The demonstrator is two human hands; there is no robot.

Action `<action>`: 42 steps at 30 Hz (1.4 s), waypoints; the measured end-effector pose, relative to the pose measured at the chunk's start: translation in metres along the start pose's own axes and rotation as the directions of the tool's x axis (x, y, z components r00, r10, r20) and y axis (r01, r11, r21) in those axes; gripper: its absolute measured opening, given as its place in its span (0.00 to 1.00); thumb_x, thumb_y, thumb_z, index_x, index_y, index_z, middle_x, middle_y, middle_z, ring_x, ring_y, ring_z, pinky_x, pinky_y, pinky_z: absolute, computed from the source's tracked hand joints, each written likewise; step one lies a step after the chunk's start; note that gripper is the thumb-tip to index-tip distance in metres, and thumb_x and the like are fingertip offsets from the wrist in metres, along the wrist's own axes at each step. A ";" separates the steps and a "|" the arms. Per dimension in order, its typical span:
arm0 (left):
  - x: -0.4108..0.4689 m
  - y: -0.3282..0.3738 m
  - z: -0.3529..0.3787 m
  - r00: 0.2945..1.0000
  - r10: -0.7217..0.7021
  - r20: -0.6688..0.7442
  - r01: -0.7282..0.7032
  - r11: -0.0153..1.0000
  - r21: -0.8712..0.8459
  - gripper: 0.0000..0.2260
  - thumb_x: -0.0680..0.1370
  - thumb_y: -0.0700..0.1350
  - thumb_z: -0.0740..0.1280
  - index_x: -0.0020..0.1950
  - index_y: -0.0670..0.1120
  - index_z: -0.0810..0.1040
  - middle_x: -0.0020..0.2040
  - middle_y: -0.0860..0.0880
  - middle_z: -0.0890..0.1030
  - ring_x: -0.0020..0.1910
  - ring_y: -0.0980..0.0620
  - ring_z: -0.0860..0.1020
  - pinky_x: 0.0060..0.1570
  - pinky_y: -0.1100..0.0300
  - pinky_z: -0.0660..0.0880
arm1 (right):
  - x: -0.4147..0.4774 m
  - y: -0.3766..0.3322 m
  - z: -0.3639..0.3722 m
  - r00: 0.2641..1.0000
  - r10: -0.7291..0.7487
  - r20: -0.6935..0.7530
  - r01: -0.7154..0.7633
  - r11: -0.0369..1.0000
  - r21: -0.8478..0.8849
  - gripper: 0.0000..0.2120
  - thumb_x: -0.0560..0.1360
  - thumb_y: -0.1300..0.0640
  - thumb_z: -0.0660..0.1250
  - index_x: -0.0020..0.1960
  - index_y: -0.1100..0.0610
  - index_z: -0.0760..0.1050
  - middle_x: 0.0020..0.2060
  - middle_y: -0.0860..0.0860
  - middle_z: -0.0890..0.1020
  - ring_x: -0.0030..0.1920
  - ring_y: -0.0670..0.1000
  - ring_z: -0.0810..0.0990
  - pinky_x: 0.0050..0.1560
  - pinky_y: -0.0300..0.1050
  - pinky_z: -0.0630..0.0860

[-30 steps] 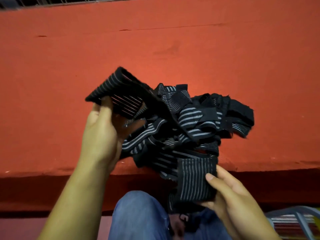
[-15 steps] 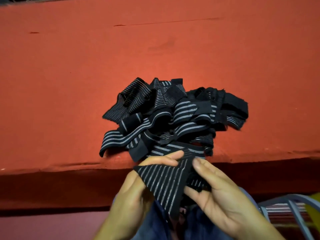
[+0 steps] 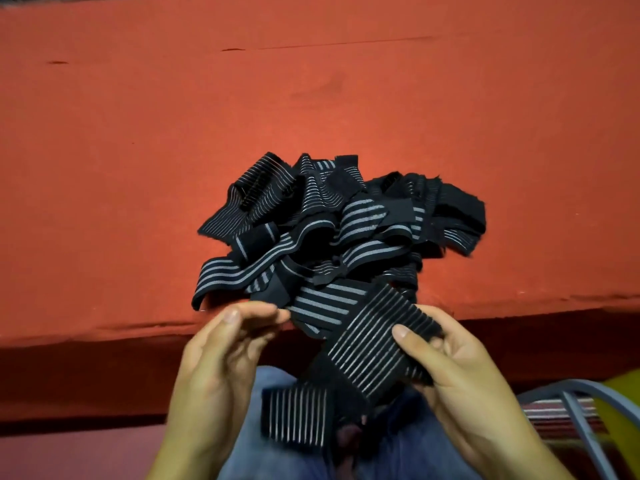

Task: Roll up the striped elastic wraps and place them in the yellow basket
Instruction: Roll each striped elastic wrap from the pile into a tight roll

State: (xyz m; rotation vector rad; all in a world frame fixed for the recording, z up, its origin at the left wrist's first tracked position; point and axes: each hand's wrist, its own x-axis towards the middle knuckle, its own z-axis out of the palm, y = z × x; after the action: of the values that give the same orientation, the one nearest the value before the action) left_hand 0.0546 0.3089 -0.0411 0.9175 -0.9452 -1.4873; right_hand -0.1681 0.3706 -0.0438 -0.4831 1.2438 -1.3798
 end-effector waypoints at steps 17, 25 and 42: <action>-0.013 -0.005 0.035 0.961 0.111 0.254 -0.231 0.827 0.513 0.07 0.77 0.40 0.74 0.50 0.52 0.86 0.49 0.52 0.87 0.53 0.53 0.85 0.54 0.65 0.77 | -0.017 -0.006 0.014 0.974 -0.062 0.216 0.116 0.961 -0.249 0.11 0.73 0.63 0.74 0.54 0.56 0.87 0.49 0.56 0.89 0.52 0.54 0.88 0.51 0.43 0.84; -0.019 0.002 0.029 0.942 0.029 0.334 -0.195 0.858 0.475 0.11 0.76 0.55 0.67 0.52 0.51 0.85 0.53 0.51 0.86 0.56 0.54 0.83 0.57 0.67 0.75 | -0.016 -0.007 0.015 0.955 -0.274 0.118 0.298 0.888 -0.350 0.15 0.69 0.72 0.77 0.44 0.52 0.87 0.40 0.53 0.88 0.40 0.44 0.85 0.43 0.34 0.78; -0.016 0.006 0.027 0.929 0.238 0.284 -0.369 0.668 0.647 0.01 0.77 0.49 0.72 0.48 0.54 0.82 0.50 0.56 0.84 0.55 0.54 0.82 0.54 0.67 0.74 | -0.020 -0.003 0.021 0.960 -0.250 0.122 0.278 0.845 -0.456 0.09 0.73 0.64 0.77 0.44 0.51 0.89 0.36 0.51 0.86 0.35 0.43 0.82 0.33 0.36 0.79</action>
State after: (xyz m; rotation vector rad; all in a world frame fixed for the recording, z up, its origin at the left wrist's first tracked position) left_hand 0.0341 0.3259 -0.0244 1.0844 -1.7736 -0.9137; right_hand -0.1463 0.3800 -0.0264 -1.0624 1.5108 -1.2692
